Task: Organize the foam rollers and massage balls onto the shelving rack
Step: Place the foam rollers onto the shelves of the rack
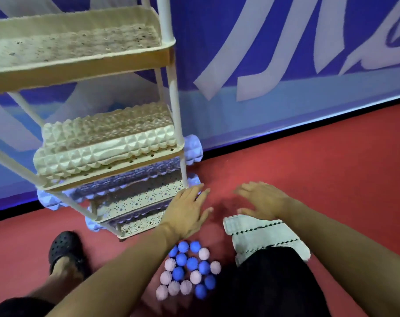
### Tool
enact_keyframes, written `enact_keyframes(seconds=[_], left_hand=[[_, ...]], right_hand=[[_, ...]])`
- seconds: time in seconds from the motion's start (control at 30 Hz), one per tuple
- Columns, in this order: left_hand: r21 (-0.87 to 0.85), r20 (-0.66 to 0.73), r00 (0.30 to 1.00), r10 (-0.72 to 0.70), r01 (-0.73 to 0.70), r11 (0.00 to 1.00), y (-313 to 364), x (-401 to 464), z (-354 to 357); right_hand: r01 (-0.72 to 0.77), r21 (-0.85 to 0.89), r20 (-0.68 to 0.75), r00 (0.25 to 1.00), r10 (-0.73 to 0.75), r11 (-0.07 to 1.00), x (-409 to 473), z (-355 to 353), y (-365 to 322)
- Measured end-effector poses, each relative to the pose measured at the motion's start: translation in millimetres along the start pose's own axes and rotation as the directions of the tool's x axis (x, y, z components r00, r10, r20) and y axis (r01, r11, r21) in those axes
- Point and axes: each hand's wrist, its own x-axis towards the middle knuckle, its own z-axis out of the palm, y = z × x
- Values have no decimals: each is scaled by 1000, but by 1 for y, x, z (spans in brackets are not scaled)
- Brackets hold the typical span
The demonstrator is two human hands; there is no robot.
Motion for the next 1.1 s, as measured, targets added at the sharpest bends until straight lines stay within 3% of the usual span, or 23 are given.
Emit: enact_keyframes(seconds=[0.2, 0.37, 0.63, 0.77, 0.93, 1.1], left_hand=[[-29, 179, 983, 38, -34, 999, 27, 42, 79], [-63, 375, 927, 23, 1, 998, 38, 73, 155], [-179, 529, 849, -3, 115, 977, 45, 132, 266], [-244, 549, 835, 35, 120, 962, 57, 154, 301], [-225, 577, 817, -6, 166, 960, 67, 171, 332], [-242, 592, 806, -11, 190, 951, 59, 175, 338]], right_hand=[[-145, 144, 188, 975, 117, 979, -23, 95, 52], [-251, 277, 324, 933, 156, 927, -29, 180, 66], [-474, 402, 361, 868, 340, 783, -1, 259, 93], [-460, 369, 398, 864, 310, 808, 3, 286, 102], [-343, 307, 320, 916, 243, 888, 4, 311, 119], [-297, 208, 421, 887, 188, 932, 13, 326, 128]])
